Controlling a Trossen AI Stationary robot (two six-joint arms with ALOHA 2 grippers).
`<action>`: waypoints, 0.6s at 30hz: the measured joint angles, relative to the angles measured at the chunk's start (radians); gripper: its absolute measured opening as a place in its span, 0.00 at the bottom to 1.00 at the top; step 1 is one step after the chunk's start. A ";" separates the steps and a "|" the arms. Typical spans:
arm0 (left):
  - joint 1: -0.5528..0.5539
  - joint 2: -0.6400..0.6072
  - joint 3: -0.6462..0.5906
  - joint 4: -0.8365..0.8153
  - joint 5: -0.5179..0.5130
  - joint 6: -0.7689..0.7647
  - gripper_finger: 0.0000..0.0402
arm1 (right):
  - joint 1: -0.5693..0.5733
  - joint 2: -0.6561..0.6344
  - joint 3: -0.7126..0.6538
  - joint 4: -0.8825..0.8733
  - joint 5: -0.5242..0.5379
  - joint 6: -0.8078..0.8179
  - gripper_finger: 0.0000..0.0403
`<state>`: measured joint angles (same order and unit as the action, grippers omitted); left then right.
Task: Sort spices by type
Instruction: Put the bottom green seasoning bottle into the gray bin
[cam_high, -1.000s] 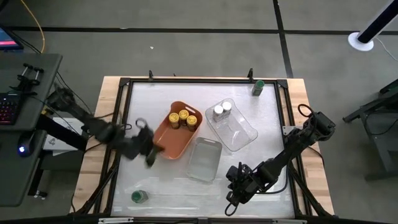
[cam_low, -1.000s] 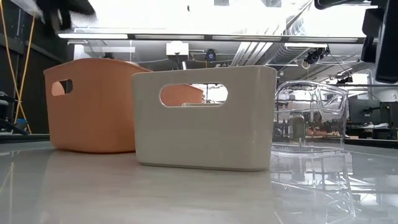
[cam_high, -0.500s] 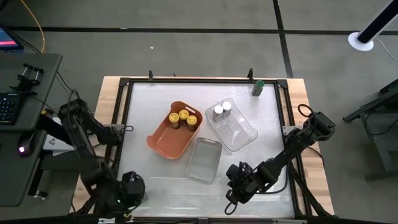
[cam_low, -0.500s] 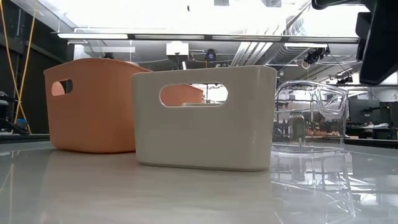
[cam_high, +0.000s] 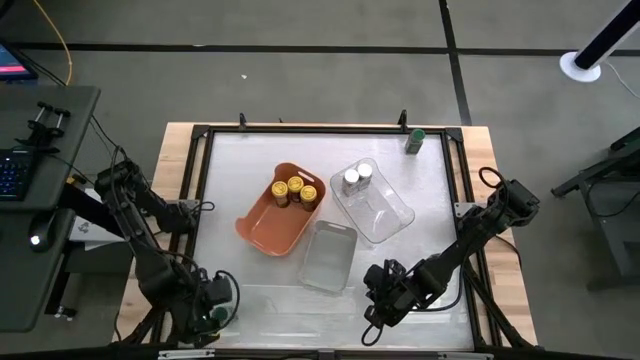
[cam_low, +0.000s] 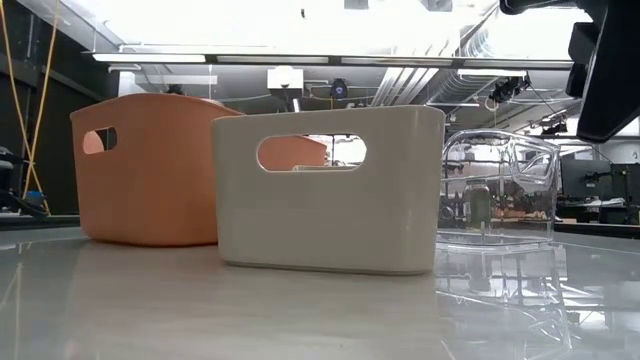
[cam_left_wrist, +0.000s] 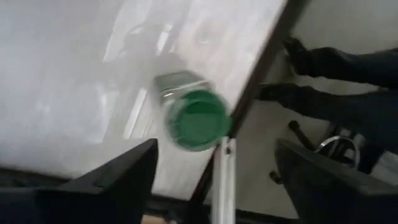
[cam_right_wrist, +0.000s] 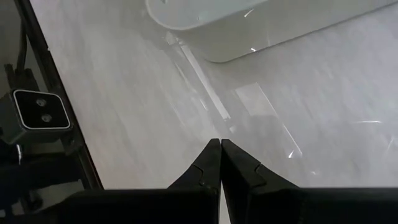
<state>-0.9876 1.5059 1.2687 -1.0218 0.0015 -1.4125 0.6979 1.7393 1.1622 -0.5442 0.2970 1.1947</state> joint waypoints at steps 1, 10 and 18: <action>0.000 0.000 0.000 -0.022 0.005 -0.016 0.79 | 0.000 0.000 0.000 0.000 0.000 -0.007 0.00; 0.004 0.001 -0.034 -0.008 -0.037 -0.207 0.92 | 0.000 0.000 0.000 -0.002 0.043 -0.040 0.00; 0.003 0.058 -0.055 0.026 -0.038 -0.194 0.92 | 0.000 0.000 0.000 -0.007 0.043 -0.051 0.00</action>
<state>-0.9844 1.5639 1.2137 -0.9955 -0.0369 -1.6066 0.6979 1.7393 1.1625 -0.5514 0.3405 1.1435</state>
